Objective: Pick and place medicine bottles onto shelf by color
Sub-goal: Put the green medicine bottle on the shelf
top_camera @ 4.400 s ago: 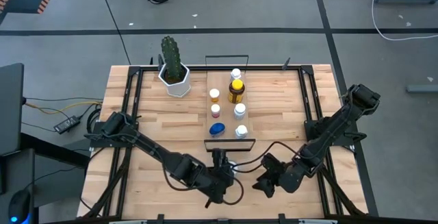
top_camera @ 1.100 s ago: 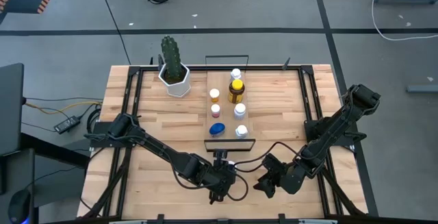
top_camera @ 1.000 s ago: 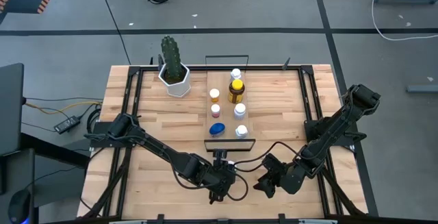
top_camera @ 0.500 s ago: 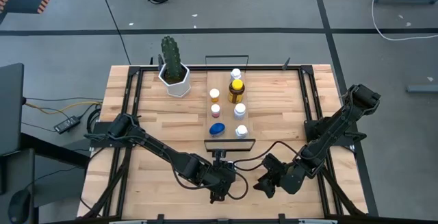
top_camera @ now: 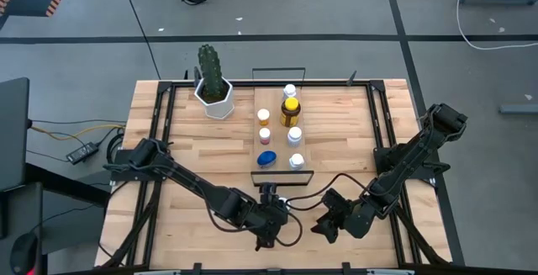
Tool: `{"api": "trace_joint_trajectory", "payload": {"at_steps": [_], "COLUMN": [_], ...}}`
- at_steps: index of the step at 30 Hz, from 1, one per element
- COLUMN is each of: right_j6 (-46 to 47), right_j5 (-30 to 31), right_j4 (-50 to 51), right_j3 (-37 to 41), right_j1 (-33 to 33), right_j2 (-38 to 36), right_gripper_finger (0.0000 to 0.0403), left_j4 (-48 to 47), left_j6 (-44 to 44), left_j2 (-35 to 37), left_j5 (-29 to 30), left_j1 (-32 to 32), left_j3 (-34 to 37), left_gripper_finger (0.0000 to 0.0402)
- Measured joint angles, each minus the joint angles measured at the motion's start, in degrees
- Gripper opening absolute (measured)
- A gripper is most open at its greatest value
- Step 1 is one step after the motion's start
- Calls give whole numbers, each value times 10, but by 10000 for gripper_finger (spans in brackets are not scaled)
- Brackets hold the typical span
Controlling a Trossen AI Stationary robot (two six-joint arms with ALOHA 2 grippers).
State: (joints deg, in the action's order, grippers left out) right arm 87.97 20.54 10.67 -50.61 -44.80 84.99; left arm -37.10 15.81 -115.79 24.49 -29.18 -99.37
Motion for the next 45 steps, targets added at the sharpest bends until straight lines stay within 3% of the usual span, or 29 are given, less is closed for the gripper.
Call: {"api": "trace_joint_trajectory", "payload": {"at_steps": [4,9,18,24,32,45], "right_j6": [-3,-3,-1,-3,-11,4], "right_j5": [0,0,-1,-9,-70,-86], "right_j4": [1,1,2,5,4,27], "right_j3": [0,0,0,0,0,0], "right_j1": [0,-2,-17,-23,-27,-60], "right_j2": [0,0,0,0,0,0], "right_gripper_finger": [245,245,245,245,245,245], "left_j4": [0,-27,-92,-29,211,228], "left_j6": [11,109,366,485,461,390], "left_j2": [9,13,14,14,14,14], "left_j5": [4,13,156,174,175,181], "left_j1": [-1,-15,-75,-83,-66,-69], "left_j3": [0,0,7,77,196,220], "left_gripper_finger": [243,267,282,282,290,371]}}
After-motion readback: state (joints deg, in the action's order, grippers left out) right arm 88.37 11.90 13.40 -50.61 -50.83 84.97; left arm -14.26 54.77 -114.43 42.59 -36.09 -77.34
